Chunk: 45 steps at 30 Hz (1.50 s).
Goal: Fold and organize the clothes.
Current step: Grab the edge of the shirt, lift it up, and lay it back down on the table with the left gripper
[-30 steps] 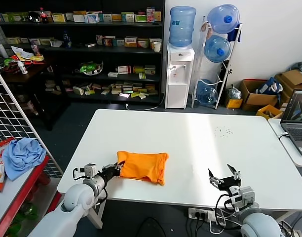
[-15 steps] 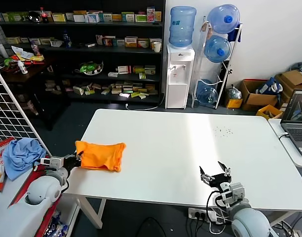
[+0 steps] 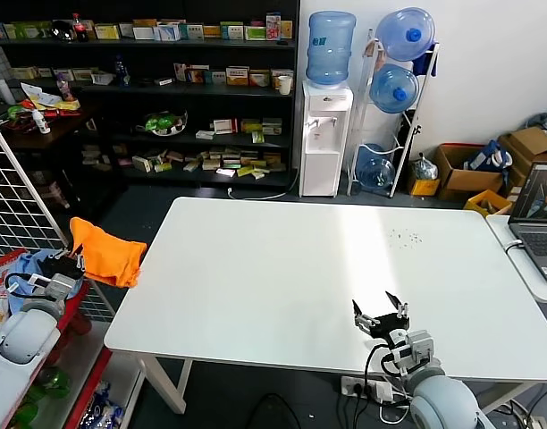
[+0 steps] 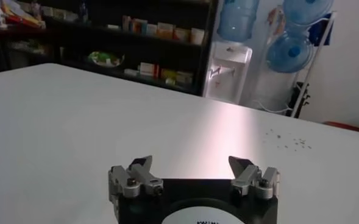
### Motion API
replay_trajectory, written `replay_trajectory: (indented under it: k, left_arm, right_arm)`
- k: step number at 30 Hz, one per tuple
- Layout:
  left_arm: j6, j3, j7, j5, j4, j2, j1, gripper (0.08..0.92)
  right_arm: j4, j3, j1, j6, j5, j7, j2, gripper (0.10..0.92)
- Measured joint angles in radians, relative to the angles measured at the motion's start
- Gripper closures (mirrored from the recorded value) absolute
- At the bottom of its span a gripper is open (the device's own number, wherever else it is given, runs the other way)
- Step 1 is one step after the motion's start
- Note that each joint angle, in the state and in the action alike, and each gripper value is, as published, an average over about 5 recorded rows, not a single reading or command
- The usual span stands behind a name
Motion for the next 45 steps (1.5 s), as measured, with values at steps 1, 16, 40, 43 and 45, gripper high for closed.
replay_trajectory:
  k: [1,16,40,43,45]
  left_arm:
    - [-0.008,0.001,0.001,0.023,0.002,0.004,0.002,0.827]
    - [-0.027,0.088,-0.003,0.104,-0.056,-0.044,0.05,0.827]
    - [0.143,0.306,-0.148,-0.28,-0.29,-0.314,0.06,0.827]
    - [0.147,0.335,-0.169,-0.312,-0.282,-0.367,0.039,0.827]
    - [0.149,0.352,-0.182,-0.331,-0.276,-0.405,0.025,0.827]
  right_arm:
    - [-0.001,-0.001,0.002,0.0,0.0,0.0,0.002,0.203]
    - [0.002,0.022,-0.02,0.001,-0.015,0.0,0.012,0.203]
    - [0.032,0.116,-0.113,0.006,-0.029,-0.001,-0.011,0.203]
    - [0.034,0.127,-0.125,0.006,-0.029,-0.001,-0.012,0.203]
    - [0.037,0.134,-0.133,0.007,-0.03,-0.001,-0.012,0.203]
